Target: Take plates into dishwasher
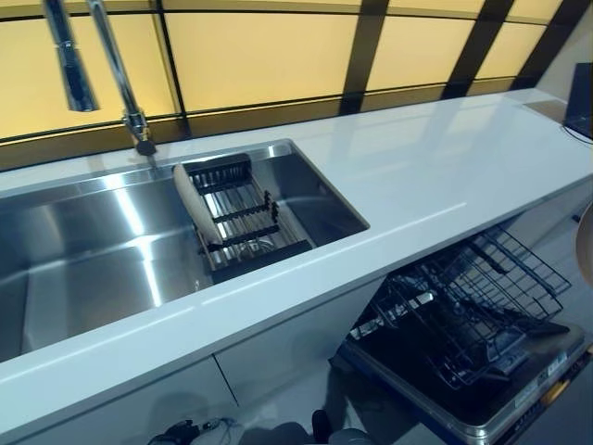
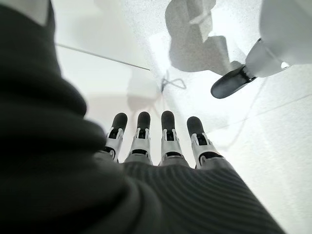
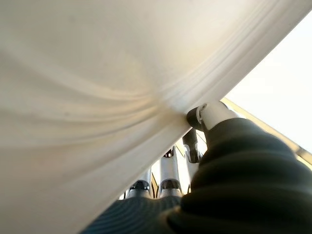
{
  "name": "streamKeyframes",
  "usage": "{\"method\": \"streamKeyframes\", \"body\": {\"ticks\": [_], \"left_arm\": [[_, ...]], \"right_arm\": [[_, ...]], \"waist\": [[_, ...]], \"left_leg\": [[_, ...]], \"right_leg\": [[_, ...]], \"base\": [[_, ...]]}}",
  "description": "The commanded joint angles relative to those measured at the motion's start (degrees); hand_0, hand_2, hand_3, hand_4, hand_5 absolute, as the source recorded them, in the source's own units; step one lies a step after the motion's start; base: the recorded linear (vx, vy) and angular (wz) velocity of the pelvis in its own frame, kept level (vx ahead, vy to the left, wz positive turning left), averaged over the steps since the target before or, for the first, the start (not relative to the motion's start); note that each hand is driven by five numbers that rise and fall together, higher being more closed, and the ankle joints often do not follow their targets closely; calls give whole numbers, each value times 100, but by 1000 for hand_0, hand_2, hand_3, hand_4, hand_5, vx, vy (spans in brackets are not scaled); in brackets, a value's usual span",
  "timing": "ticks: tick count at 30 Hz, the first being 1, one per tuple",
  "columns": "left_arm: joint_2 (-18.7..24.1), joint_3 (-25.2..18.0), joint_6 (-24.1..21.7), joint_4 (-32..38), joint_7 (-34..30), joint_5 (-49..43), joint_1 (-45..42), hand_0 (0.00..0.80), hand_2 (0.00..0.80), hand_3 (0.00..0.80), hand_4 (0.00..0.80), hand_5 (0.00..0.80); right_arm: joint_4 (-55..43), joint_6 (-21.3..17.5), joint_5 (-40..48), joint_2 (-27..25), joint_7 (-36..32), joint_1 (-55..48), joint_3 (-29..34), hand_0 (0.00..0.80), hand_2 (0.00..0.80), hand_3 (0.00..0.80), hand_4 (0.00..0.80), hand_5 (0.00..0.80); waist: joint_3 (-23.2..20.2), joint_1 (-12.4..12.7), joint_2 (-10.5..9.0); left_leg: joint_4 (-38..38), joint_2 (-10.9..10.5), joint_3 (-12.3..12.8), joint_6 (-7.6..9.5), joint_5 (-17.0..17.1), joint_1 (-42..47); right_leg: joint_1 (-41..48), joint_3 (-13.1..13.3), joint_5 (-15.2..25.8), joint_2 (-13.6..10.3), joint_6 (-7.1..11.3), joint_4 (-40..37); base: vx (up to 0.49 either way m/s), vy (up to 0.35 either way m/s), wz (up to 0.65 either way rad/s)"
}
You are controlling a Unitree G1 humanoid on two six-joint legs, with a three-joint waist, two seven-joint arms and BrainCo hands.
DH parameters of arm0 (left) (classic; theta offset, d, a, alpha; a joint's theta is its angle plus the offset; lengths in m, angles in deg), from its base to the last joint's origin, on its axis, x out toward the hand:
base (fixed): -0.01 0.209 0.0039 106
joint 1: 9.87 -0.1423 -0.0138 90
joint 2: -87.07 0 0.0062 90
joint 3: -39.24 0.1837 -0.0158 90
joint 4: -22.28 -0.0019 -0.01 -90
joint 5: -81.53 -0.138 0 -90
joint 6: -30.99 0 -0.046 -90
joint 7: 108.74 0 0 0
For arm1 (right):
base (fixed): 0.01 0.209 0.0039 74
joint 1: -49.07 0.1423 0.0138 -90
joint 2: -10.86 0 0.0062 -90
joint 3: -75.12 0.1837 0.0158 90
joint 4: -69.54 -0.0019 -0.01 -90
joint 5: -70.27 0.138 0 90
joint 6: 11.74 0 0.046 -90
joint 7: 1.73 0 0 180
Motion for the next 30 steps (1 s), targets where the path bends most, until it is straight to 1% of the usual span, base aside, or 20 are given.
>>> {"method": "streamKeyframes", "body": {"ticks": [1,3,6,9,12,16,22,23,24,25,30], "left_arm": [[115,-184,28,-223,39,-227,316,0,0,0,0,0],[98,-193,28,-228,45,-225,328,0,0,0,0,0],[60,-202,70,-227,33,-253,342,0,0,0,0,0],[22,-160,80,-244,26,-250,375,0,0,0,0,0],[-40,-107,96,-240,43,-230,398,0,0,0,0,0],[-103,-55,113,-195,5,-232,400,0,0,0,0,0],[-145,-16,130,-156,-7,-286,396,0,0,0,0,0],[-147,-23,134,-152,-9,-287,398,0,0,0,0,0],[-145,-20,135,-153,-12,-289,395,0,0,0,0,0],[-165,-2,117,-149,-20,-328,376,0,0,0,0,0],[-173,19,157,-137,-78,-413,374,0,0,0,0,0]], "right_arm": [[-143,31,-233,81,260,96,513,800,800,800,800,800],[-183,54,-225,129,255,37,558,800,800,800,800,800],[-279,114,-516,362,339,-103,604,800,800,800,800,800],[-352,345,-893,530,443,-72,482,800,800,800,800,800],[-372,619,-1189,747,478,61,278,800,800,800,800,800],[-407,936,-1308,1113,353,241,-59,800,800,800,800,800],[-271,1232,-1584,1412,174,695,-563,800,800,800,800,800],[-263,1240,-1579,1427,171,724,-596,800,800,800,800,800],[-251,1242,-1581,1429,171,736,-612,800,800,800,800,800],[-188,1368,-1555,1586,105,880,-821,800,800,800,800,800],[-71,1502,-1670,1843,-15,1094,-1160,800,800,800,800,800]], "waist": [[33,-23,-196],[38,-46,-183],[36,-74,-137],[44,-57,-111],[45,-47,-71],[69,-4,6],[69,108,64],[90,105,12],[70,107,67],[94,184,30],[102,267,60]], "left_leg": [[230,-33,-204,646,-828,327],[253,-34,-189,650,-847,327],[281,-34,-160,654,-879,335],[307,-31,-159,659,-898,335],[296,-37,-164,663,-920,366],[267,-70,-226,675,-912,370],[203,-106,-322,665,-869,386],[232,-109,-252,658,-733,324],[199,-108,-328,665,-867,386],[199,-128,-308,655,-698,317],[148,-146,-400,653,-656,321]], "right_leg": [[-28,-58,-19,-228,681,33],[-46,-40,-13,-229,678,37],[-72,-33,-10,-246,675,45],[-86,-43,-9,-262,672,49],[-97,-61,-14,-277,666,55],[-83,-87,-34,-297,657,55],[-73,-192,-45,-346,641,56],[-124,-202,49,-356,586,67],[-72,-201,-46,-349,641,56],[-109,-257,44,-373,575,67],[-81,-348,28,-400,561,73]], "base": [[1,15,-14],[4,13,-6],[3,11,-2],[0,0,0],[0,0,0],[1,24,1],[-15,-9,4],[-5,-3,11],[-75,-58,13],[5,-2,11],[-9,-16,10]]}}
